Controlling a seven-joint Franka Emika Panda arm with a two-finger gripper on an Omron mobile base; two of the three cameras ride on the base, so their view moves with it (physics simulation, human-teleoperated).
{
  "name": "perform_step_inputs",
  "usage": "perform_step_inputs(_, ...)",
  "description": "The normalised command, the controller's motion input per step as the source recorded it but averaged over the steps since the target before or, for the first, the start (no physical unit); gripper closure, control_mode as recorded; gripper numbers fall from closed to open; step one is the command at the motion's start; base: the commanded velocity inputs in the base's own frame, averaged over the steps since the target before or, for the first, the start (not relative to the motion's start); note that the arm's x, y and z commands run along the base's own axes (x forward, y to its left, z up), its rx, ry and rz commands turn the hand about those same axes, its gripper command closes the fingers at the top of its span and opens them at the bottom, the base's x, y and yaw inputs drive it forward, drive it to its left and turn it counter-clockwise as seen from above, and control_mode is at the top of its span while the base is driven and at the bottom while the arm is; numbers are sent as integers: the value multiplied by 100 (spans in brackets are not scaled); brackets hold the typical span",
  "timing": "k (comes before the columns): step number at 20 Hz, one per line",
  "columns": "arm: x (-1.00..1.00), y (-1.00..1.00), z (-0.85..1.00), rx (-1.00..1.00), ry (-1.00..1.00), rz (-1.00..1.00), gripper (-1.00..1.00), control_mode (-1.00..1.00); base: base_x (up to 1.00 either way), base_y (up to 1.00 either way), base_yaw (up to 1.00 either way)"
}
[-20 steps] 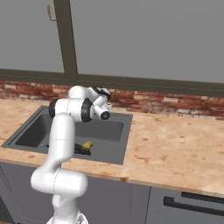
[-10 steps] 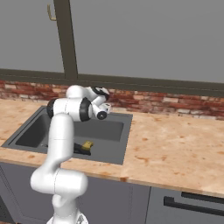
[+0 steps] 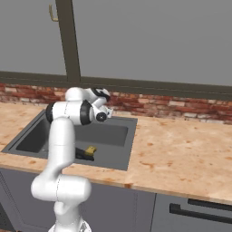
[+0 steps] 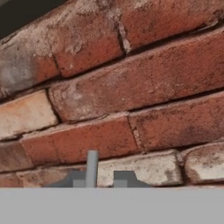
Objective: Pick the pan and sponge and place them into the sink. Then turn on the water.
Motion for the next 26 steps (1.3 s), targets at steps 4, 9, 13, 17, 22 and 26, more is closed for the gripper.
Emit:
perform_step_inputs(4,-31,-60,-18,5,3,0,100,-100,0,0,0)
perform_step_inputs(9,-42,-51,-30,9,4,2,100,-100,0,0,0)
perform_step_inputs(13,-43,-50,-33,9,4,2,100,-100,0,0,0)
perform_step_inputs(17,-44,-51,-34,8,4,2,100,-100,0,0,0)
perform_step_inputs(22,-43,-50,-19,9,3,1,100,-100,0,0,0)
perform_step_inputs(26,-37,-47,40,9,0,1,100,-100,0,0,0)
